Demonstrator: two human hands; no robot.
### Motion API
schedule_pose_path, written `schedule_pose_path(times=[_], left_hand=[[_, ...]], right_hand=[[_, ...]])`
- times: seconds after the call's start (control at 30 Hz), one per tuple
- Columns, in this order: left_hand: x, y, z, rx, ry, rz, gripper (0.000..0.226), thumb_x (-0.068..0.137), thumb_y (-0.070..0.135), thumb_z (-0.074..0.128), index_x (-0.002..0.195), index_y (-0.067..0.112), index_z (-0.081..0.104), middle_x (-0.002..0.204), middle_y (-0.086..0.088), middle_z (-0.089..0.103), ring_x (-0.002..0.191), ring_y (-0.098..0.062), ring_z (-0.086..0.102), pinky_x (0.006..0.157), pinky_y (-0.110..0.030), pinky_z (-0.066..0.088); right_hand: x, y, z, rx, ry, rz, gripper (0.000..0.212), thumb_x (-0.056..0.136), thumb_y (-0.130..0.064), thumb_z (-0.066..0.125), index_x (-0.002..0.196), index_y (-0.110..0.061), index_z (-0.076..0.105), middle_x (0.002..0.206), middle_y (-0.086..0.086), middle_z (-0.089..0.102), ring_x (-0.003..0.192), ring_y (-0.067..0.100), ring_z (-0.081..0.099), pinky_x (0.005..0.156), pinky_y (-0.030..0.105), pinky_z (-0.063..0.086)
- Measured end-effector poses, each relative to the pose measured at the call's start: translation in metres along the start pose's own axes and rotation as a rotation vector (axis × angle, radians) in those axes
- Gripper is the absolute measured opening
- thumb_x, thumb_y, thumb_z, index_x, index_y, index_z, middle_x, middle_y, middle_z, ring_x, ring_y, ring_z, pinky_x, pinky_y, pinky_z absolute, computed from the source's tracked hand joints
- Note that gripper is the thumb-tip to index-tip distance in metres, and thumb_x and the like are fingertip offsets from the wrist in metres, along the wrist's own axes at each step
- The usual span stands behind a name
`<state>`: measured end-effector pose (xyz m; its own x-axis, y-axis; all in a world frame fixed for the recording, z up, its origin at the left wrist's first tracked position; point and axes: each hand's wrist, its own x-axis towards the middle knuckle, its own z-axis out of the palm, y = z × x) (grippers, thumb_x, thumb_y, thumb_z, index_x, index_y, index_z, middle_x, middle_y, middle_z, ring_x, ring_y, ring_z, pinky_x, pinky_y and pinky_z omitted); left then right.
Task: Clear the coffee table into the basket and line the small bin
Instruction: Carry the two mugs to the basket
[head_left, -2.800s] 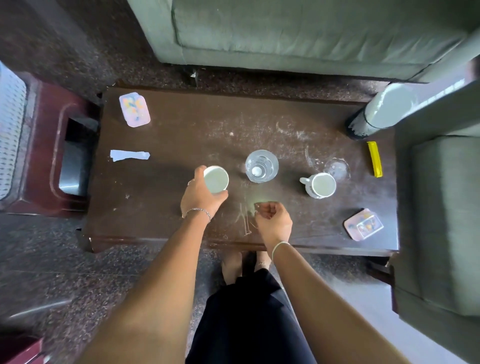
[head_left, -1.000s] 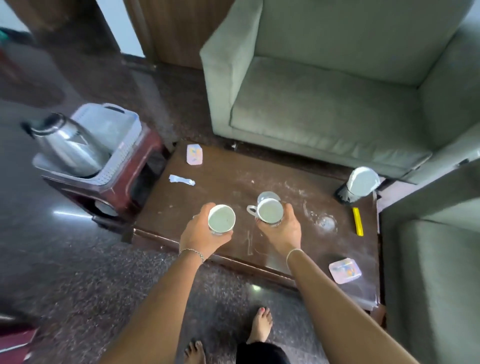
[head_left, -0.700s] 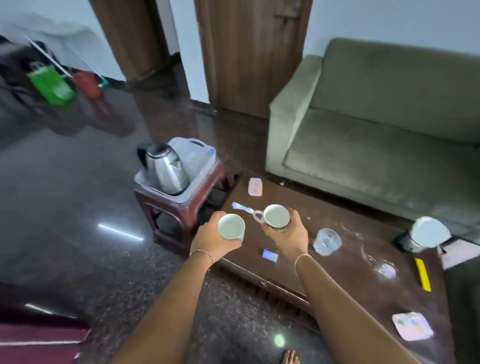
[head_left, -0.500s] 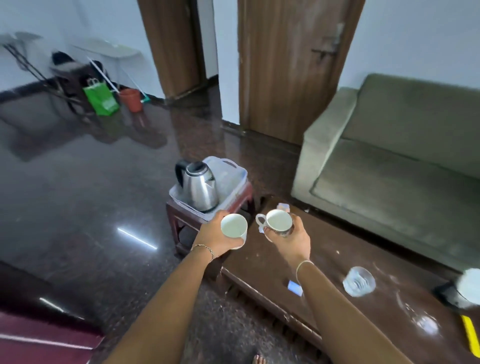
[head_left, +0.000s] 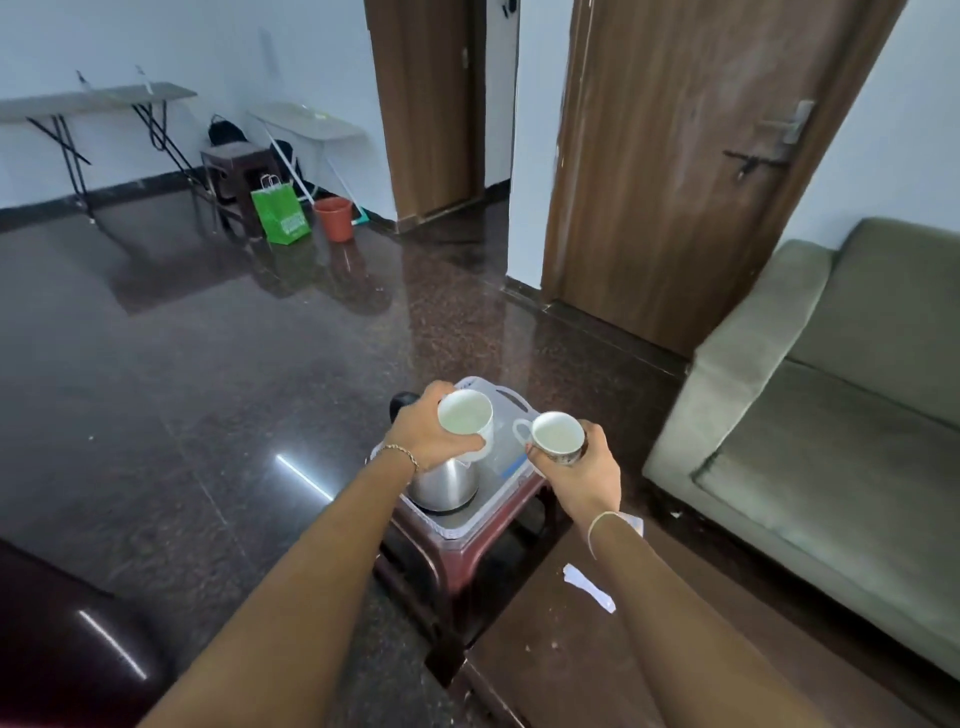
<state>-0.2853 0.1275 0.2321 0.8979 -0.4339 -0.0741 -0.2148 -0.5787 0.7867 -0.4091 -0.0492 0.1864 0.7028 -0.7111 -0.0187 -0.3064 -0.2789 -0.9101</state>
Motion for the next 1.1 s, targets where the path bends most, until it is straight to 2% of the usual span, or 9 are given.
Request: schedule_pose_path(times=[0.07,0.17,0.27,0.4,0.63,0.77,0.87,1.0,1.1], left_hand=[[0.025,0.001,-0.002,-0.016,0.013,-0.002,0.06,0.058,0.032,0.086,0.106,0.033,0.052,0.104,0.008,0.061,0.097,-0.017,0.059,0.077,-0.027,0.05],[0.06,-0.001,-0.005,-0.005,0.009,-0.028,0.061,0.054,0.037,0.084,0.106,0.037,0.051,0.107,0.006,0.062,0.099,-0.02,0.06,0.086,-0.038,0.054],[0.097,-0.005,-0.006,0.014,-0.031,-0.034,0.063,0.053,0.041,0.083,0.106,0.04,0.05,0.109,0.006,0.061,0.099,-0.02,0.059,0.087,-0.037,0.052],[0.15,-0.014,-0.004,0.018,-0.098,-0.006,0.064,0.053,0.041,0.084,0.107,0.04,0.049,0.109,0.008,0.06,0.097,-0.017,0.058,0.078,-0.029,0.046],[0.245,-0.048,0.003,0.255,-0.343,0.093,0.071,0.063,0.039,0.082,0.12,0.034,0.039,0.113,0.0,0.059,0.1,-0.026,0.057,0.087,-0.042,0.051],[0.288,-0.077,0.017,0.36,-0.494,0.173,0.075,0.063,0.035,0.084,0.124,0.034,0.04,0.116,0.001,0.06,0.101,-0.026,0.058,0.085,-0.042,0.051],[0.313,-0.102,0.034,0.421,-0.576,0.239,0.074,0.059,0.035,0.085,0.12,0.037,0.042,0.115,0.003,0.061,0.1,-0.024,0.058,0.081,-0.039,0.051],[0.337,-0.132,0.061,0.515,-0.677,0.3,0.077,0.058,0.036,0.085,0.121,0.037,0.041,0.113,0.002,0.063,0.097,-0.026,0.06,0.075,-0.035,0.049],[0.35,-0.154,0.081,0.599,-0.726,0.329,0.076,0.059,0.036,0.084,0.122,0.035,0.041,0.109,-0.001,0.065,0.094,-0.028,0.061,0.071,-0.035,0.049]], right_hand=[[0.022,-0.002,0.008,-0.015,-0.01,0.009,0.064,0.054,-0.064,0.078,0.105,-0.043,0.045,0.096,-0.016,0.063,0.09,0.01,0.062,0.08,0.032,0.052],[0.048,-0.006,0.022,-0.04,-0.017,0.03,0.069,0.055,-0.062,0.079,0.111,-0.039,0.047,0.093,-0.018,0.059,0.088,0.011,0.06,0.078,0.03,0.05],[0.072,-0.009,0.037,-0.083,-0.021,0.039,0.068,0.055,-0.06,0.08,0.11,-0.036,0.048,0.095,-0.015,0.061,0.087,0.012,0.06,0.076,0.028,0.048],[0.102,-0.006,0.06,-0.122,0.013,0.08,0.065,0.055,-0.061,0.08,0.104,-0.035,0.046,0.096,-0.012,0.063,0.087,0.014,0.062,0.075,0.029,0.05],[0.147,0.006,0.112,-0.143,0.097,0.209,0.061,0.061,-0.055,0.078,0.108,-0.033,0.046,0.094,-0.011,0.062,0.085,0.014,0.06,0.069,0.025,0.041],[0.167,0.023,0.144,-0.209,0.088,0.239,0.067,0.066,-0.049,0.079,0.122,-0.029,0.049,0.102,-0.009,0.063,0.091,0.014,0.057,0.075,0.026,0.043],[0.178,0.042,0.167,-0.222,0.088,0.322,0.067,0.064,-0.048,0.081,0.119,-0.026,0.051,0.106,-0.005,0.065,0.097,0.018,0.06,0.081,0.032,0.049],[0.188,0.067,0.193,-0.227,0.068,0.386,0.065,0.063,-0.045,0.084,0.115,-0.028,0.049,0.096,-0.009,0.062,0.09,0.018,0.06,0.073,0.029,0.046],[0.197,0.089,0.208,-0.238,0.045,0.415,0.064,0.065,-0.041,0.083,0.116,-0.025,0.047,0.1,-0.006,0.061,0.092,0.021,0.06,0.074,0.031,0.047]])
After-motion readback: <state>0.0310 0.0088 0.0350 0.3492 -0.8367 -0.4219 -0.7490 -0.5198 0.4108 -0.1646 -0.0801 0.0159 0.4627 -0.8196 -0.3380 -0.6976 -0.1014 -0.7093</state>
